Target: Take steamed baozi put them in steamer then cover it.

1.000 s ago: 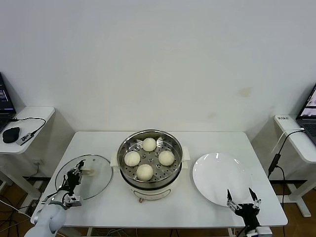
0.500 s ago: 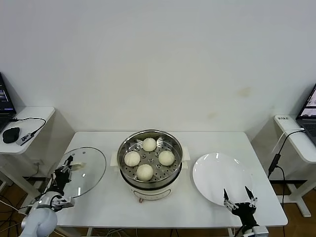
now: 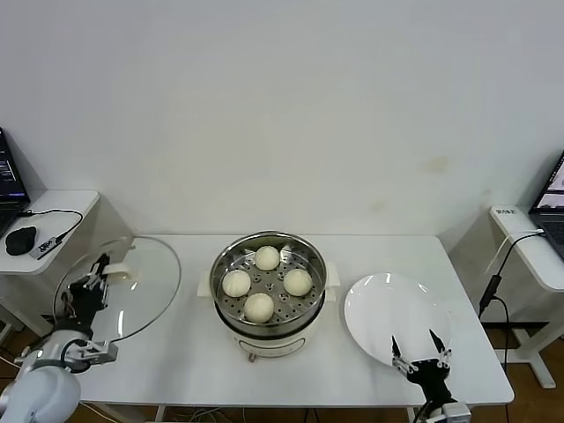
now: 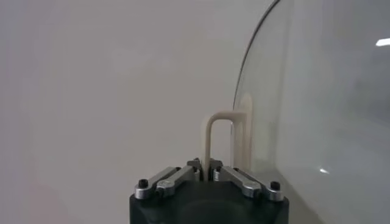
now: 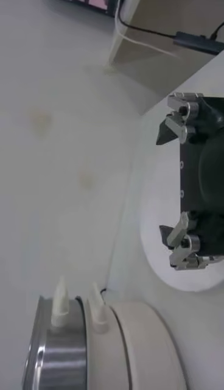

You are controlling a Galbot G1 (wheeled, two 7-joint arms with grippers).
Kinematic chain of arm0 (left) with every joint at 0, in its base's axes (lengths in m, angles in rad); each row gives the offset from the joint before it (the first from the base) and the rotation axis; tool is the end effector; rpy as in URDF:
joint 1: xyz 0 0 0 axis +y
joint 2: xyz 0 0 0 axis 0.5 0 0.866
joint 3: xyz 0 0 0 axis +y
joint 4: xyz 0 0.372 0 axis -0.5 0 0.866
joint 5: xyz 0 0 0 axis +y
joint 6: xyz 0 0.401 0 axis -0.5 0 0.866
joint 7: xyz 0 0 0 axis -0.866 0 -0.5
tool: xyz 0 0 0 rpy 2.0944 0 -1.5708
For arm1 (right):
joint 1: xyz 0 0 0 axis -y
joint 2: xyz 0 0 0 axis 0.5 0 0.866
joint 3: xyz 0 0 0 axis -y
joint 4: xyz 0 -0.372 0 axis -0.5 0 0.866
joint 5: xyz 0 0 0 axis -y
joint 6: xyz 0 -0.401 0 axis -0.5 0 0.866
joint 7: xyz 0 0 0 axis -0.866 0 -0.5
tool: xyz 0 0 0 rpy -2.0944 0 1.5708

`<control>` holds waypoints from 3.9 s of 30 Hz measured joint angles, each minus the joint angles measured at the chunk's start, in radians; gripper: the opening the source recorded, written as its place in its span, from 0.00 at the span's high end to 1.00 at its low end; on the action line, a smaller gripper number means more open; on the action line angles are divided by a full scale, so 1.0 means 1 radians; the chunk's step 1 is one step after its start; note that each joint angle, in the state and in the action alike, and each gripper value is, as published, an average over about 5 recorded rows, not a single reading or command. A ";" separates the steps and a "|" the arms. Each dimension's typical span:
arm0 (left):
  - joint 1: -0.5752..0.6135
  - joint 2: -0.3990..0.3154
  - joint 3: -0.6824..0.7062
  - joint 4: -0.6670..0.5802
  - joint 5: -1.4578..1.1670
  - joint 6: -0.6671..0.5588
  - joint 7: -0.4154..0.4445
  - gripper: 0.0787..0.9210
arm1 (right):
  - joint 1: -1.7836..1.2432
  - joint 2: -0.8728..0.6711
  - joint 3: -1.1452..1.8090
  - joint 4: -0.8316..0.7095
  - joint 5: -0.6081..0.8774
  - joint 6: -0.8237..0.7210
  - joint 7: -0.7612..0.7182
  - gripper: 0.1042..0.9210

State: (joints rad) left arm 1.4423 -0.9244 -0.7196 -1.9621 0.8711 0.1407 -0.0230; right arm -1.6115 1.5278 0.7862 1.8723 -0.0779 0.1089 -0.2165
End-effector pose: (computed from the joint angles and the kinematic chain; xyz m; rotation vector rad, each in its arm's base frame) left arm 0.2850 0.1896 -0.2612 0.1175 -2.2548 -2.1814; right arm 0.1796 -0.1102 -0.4077 0.0250 -2.9433 0.3239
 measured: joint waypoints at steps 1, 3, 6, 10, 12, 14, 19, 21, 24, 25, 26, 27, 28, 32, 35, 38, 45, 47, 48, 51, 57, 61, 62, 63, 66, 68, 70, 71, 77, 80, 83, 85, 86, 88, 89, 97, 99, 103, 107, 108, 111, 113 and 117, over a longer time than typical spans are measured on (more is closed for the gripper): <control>0.002 0.007 0.006 -0.029 -0.002 0.014 0.012 0.92 | -0.001 0.002 0.000 0.001 -0.005 0.001 0.001 0.12; 0.002 0.020 0.024 -0.081 -0.003 0.044 0.036 0.92 | -0.003 0.006 -0.001 0.003 -0.017 0.003 0.002 0.12; -0.008 0.040 0.065 -0.141 0.004 0.089 0.068 0.92 | -0.008 0.014 -0.004 0.009 -0.039 0.004 0.007 0.12; -0.043 0.063 0.136 -0.191 0.015 0.146 0.105 0.92 | -0.015 0.028 -0.011 0.019 -0.073 0.005 0.012 0.12; -0.070 0.068 0.177 -0.204 0.020 0.172 0.122 0.92 | -0.017 0.033 -0.015 0.022 -0.090 0.006 0.012 0.12; -0.104 0.067 0.220 -0.210 0.029 0.197 0.139 0.92 | -0.018 0.037 -0.017 0.024 -0.104 0.007 0.012 0.12; -0.197 0.037 0.337 -0.198 0.072 0.252 0.187 0.92 | -0.014 0.044 -0.019 0.022 -0.129 0.007 0.014 0.12; -0.232 0.017 0.383 -0.186 0.098 0.270 0.208 0.92 | -0.011 0.047 -0.023 0.021 -0.139 0.006 0.015 0.12; -0.282 -0.020 0.448 -0.166 0.146 0.293 0.241 0.92 | -0.010 0.049 -0.030 0.020 -0.151 0.005 0.016 0.12; -0.299 -0.034 0.468 -0.158 0.163 0.301 0.251 0.92 | -0.010 0.050 -0.032 0.020 -0.155 0.005 0.016 0.12; -0.315 -0.048 0.488 -0.151 0.181 0.307 0.261 0.92 | -0.010 0.051 -0.034 0.019 -0.159 0.005 0.017 0.12; -0.330 -0.062 0.505 -0.143 0.199 0.313 0.271 0.92 | -0.010 0.051 -0.035 0.018 -0.162 0.006 0.017 0.12; -0.345 -0.077 0.523 -0.135 0.217 0.319 0.280 0.92 | -0.010 0.052 -0.035 0.017 -0.166 0.006 0.019 0.12; -0.398 -0.135 0.587 -0.101 0.283 0.339 0.314 0.92 | -0.013 0.053 -0.033 0.016 -0.179 0.008 0.022 0.12; -0.429 -0.177 0.628 -0.076 0.324 0.348 0.330 0.92 | -0.013 0.054 -0.030 0.014 -0.184 0.008 0.022 0.12; -0.453 -0.222 0.661 -0.048 0.361 0.353 0.338 0.92 | -0.013 0.054 -0.027 0.010 -0.187 0.011 0.022 0.12; -0.480 -0.313 0.712 0.016 0.430 0.355 0.353 0.92 | -0.011 0.054 -0.019 -0.001 -0.192 0.018 0.022 0.12; -0.482 -0.335 0.720 0.031 0.444 0.355 0.356 0.92 | -0.010 0.054 -0.018 -0.005 -0.192 0.019 0.022 0.12; -0.482 -0.345 0.724 0.037 0.450 0.355 0.357 0.92 | -0.009 0.054 -0.017 -0.006 -0.193 0.019 0.022 0.12; -0.482 -0.369 0.731 0.050 0.466 0.356 0.361 0.92 | -0.008 0.054 -0.018 -0.011 -0.194 0.020 0.021 0.12; -0.476 -0.396 0.736 0.064 0.486 0.356 0.366 0.92 | -0.008 0.053 -0.020 -0.014 -0.196 0.021 0.019 0.12; -0.470 -0.407 0.735 0.072 0.495 0.353 0.366 0.92 | -0.009 0.053 -0.024 -0.015 -0.198 0.022 0.018 0.12; -0.468 -0.409 0.735 0.074 0.497 0.352 0.366 0.92 | -0.010 0.053 -0.025 -0.015 -0.198 0.022 0.018 0.12; -0.467 -0.411 0.734 0.075 0.499 0.352 0.366 0.92 | -0.011 0.053 -0.025 -0.015 -0.199 0.023 0.018 0.12; -0.462 -0.418 0.732 0.080 0.506 0.350 0.365 0.92 | -0.011 0.053 -0.025 -0.016 -0.199 0.024 0.017 0.12; -0.461 -0.423 0.730 0.083 0.511 0.347 0.363 0.92 | -0.011 0.053 -0.026 -0.017 -0.199 0.025 0.017 0.12; -0.461 -0.425 0.727 0.087 0.515 0.345 0.361 0.92 | -0.011 0.053 -0.027 -0.019 -0.200 0.027 0.017 0.12; -0.461 -0.426 0.726 0.088 0.517 0.344 0.360 0.92 | -0.011 0.053 -0.028 -0.019 -0.200 0.027 0.017 0.12; -0.466 -0.428 0.719 0.096 0.526 0.338 0.358 0.92 | -0.012 0.053 -0.031 -0.021 -0.202 0.028 0.016 0.12; -0.465 -0.430 0.717 0.099 0.529 0.336 0.356 0.92 | -0.012 0.053 -0.032 -0.020 -0.203 0.028 0.016 0.12; -0.461 -0.435 0.714 0.100 0.530 0.335 0.354 0.92 | -0.013 0.053 -0.035 -0.020 -0.204 0.028 0.015 0.12; -0.458 -0.438 0.712 0.100 0.533 0.333 0.352 0.92 | -0.014 0.053 -0.036 -0.019 -0.205 0.029 0.014 0.12; -0.456 -0.439 0.711 0.100 0.534 0.331 0.351 0.91 | -0.014 0.053 -0.036 -0.019 -0.206 0.029 0.014 0.12; -0.452 -0.440 0.708 0.098 0.538 0.329 0.349 0.90 | -0.015 0.053 -0.037 -0.018 -0.207 0.030 0.014 0.12; -0.450 -0.440 0.707 0.097 0.539 0.328 0.347 0.87 | -0.015 0.052 -0.037 -0.018 -0.207 0.030 0.014 0.12; -0.427 -0.442 0.700 0.069 0.547 0.319 0.332 0.61 | -0.018 0.052 -0.041 -0.012 -0.210 0.031 0.012 0.12; -0.418 -0.438 0.698 0.058 0.545 0.318 0.332 0.54 | -0.019 0.052 -0.043 -0.010 -0.211 0.031 0.012 0.12; -0.394 -0.427 0.693 0.028 0.537 0.316 0.330 0.41 | -0.023 0.051 -0.044 -0.006 -0.212 0.030 0.011 0.12; -0.357 -0.420 0.690 -0.014 0.532 0.308 0.321 0.26 | -0.026 0.050 -0.043 -0.001 -0.211 0.031 0.010 0.12; -0.346 -0.420 0.689 -0.027 0.531 0.305 0.318 0.23 | -0.027 0.050 -0.043 0.000 -0.211 0.031 0.010 0.12; -0.308 -0.419 0.683 -0.071 0.526 0.295 0.307 0.15 | -0.031 0.047 -0.043 0.002 -0.208 0.033 0.009 0.12; -0.276 -0.415 0.676 -0.106 0.518 0.288 0.297 0.13 | -0.032 0.045 -0.042 0.003 -0.206 0.033 0.008 0.12; -0.193 -0.395 0.649 -0.184 0.471 0.270 0.261 0.12 | -0.028 0.040 -0.041 0.007 -0.199 0.030 0.004 0.12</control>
State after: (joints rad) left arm 1.2492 -1.3199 -0.0702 -2.1464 1.3426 0.4104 0.2376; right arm -1.6390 1.5678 0.7448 1.8791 -0.2764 0.1394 -0.2127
